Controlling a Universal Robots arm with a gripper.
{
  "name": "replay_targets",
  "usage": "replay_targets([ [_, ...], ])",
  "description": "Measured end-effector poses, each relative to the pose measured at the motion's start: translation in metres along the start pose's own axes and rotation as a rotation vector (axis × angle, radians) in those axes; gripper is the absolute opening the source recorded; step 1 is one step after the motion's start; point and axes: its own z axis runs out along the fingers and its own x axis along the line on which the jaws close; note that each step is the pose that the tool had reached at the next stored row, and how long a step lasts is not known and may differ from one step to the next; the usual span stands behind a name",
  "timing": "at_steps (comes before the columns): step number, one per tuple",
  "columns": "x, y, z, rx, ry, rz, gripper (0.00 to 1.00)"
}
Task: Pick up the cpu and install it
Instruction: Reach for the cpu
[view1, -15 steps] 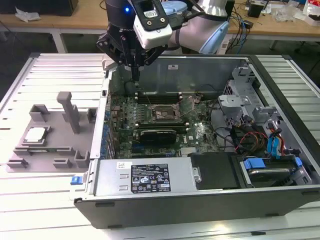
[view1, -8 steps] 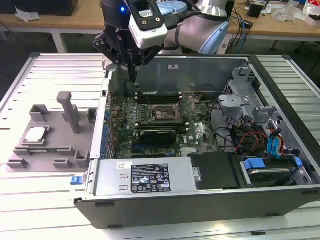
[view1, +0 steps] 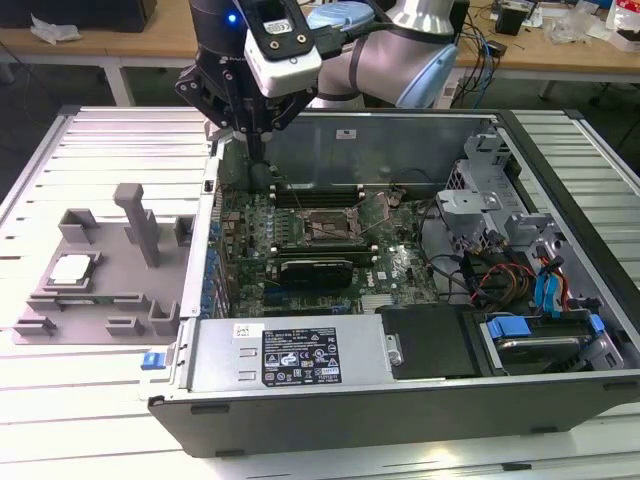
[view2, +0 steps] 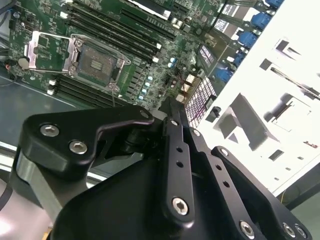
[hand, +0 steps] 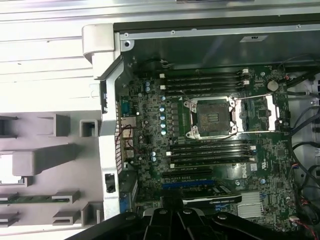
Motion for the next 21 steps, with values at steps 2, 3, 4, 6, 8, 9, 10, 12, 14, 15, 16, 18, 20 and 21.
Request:
replay_targets([
  [2, 0.0053, -0.0003, -0.0001, 0.0000, -0.0001, 0.000, 0.11],
  [3, 0.0078, -0.0005, -0.0002, 0.0000, -0.0002, 0.000, 0.11],
  [4, 0.0120, -0.0007, -0.0003, 0.0000, -0.0003, 0.000, 0.11],
  [6, 0.0170, -0.0008, -0.0004, -0.0001, -0.0003, 0.000, 0.11],
  [8, 0.0213, -0.0010, -0.0005, 0.0000, -0.0003, 0.000, 0.11],
  [9, 0.0237, -0.0011, -0.0006, 0.0000, -0.0003, 0.000, 0.11],
  [10, 0.0262, -0.0013, -0.0007, 0.0000, -0.0003, 0.000, 0.11],
  [12, 0.0320, -0.0015, -0.0008, 0.0000, -0.0005, 0.000, 0.11],
  [14, 0.0386, -0.0014, -0.0010, 0.0000, -0.0005, 0.000, 0.11],
  [15, 0.0410, -0.0013, -0.0010, 0.0000, -0.0005, 0.000, 0.11],
  [16, 0.0442, -0.0011, -0.0011, 0.0000, -0.0005, 0.000, 0.11],
  [18, 0.0472, -0.0010, -0.0011, 0.0000, -0.0005, 0.000, 0.11],
  [20, 0.0527, -0.0007, -0.0013, 0.0000, -0.0005, 0.000, 0.11],
  [21, 0.0551, -0.0007, -0.0013, 0.0000, -0.0005, 0.000, 0.11],
])
